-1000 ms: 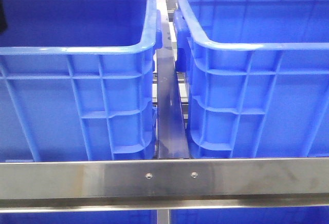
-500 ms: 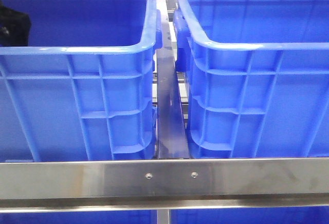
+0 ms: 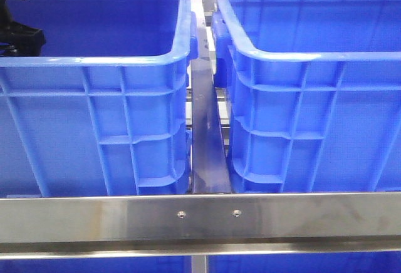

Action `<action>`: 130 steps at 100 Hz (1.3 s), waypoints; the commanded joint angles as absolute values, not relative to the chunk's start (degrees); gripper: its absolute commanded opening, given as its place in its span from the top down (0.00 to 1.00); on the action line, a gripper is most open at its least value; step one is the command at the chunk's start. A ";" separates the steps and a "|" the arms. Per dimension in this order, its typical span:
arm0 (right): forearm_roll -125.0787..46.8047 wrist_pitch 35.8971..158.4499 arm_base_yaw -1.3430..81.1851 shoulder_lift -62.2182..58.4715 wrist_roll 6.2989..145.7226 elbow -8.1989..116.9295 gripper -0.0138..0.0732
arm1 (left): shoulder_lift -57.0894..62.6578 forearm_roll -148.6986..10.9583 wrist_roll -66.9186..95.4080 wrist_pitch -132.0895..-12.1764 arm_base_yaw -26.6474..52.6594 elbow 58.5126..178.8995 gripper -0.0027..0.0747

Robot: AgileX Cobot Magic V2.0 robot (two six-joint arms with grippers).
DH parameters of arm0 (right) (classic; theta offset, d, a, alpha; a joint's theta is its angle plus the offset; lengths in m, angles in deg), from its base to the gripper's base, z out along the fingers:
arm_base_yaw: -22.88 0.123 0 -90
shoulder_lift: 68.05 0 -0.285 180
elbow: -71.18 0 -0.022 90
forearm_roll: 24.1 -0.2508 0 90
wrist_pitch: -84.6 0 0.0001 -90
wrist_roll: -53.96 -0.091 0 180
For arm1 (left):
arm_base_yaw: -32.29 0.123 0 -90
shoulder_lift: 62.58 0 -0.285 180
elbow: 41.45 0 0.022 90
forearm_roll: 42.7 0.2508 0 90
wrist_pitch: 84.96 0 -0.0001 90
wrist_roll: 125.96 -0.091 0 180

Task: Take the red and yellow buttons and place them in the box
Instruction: 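Grasp the red mushroom button with the left gripper and lift it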

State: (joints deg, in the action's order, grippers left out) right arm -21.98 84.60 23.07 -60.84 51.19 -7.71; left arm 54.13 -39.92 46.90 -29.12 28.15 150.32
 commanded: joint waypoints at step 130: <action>-22.11 80.50 22.83 -62.22 51.61 -6.74 0.92 | 33.77 -65.34 33.37 -30.35 11.34 153.36 0.64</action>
